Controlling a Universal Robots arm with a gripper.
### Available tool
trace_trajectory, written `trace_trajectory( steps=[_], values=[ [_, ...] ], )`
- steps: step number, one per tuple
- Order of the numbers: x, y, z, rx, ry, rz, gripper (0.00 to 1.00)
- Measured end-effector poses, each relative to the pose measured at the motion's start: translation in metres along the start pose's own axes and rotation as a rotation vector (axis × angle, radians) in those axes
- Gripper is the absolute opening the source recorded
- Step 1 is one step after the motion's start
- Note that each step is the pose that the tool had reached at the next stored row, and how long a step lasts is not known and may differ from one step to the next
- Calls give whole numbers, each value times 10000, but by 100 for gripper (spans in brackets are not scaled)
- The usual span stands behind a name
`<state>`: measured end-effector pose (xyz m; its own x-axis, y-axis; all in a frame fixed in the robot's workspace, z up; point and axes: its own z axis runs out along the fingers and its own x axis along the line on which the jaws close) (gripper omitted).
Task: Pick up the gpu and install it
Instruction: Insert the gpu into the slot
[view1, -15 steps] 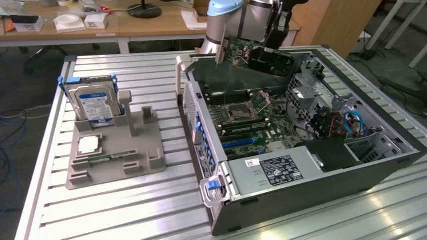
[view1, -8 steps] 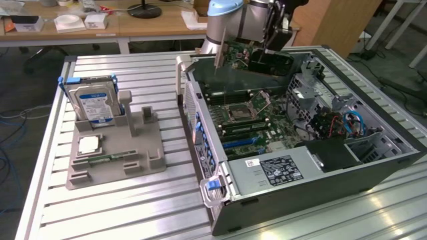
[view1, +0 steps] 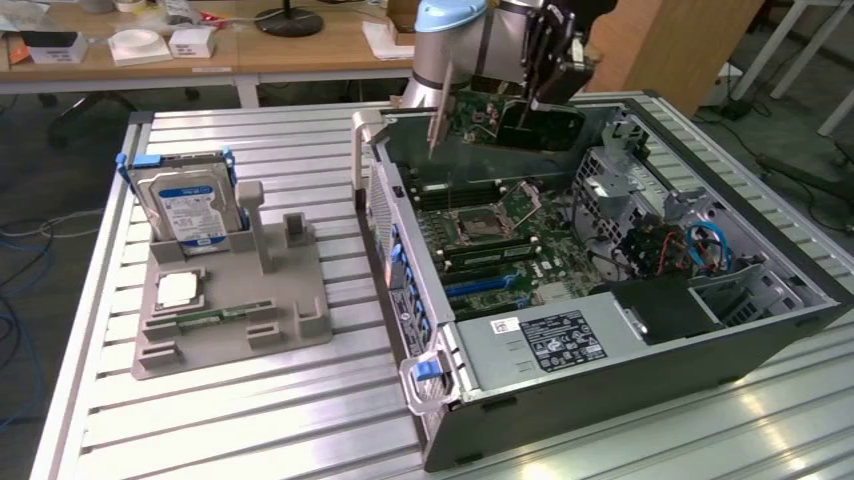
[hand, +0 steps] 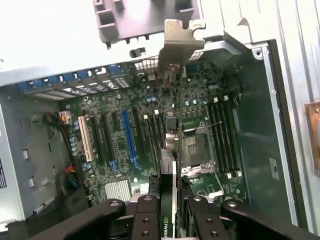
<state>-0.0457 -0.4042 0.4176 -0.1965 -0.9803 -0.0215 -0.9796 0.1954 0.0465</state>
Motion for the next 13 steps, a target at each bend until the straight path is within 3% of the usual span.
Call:
trace_trajectory(
  steps=[11,13],
  values=[
    [0,-1,14,-4,76,-1771,26],
    [1,0,14,21,84,-1978,26]
  ],
)
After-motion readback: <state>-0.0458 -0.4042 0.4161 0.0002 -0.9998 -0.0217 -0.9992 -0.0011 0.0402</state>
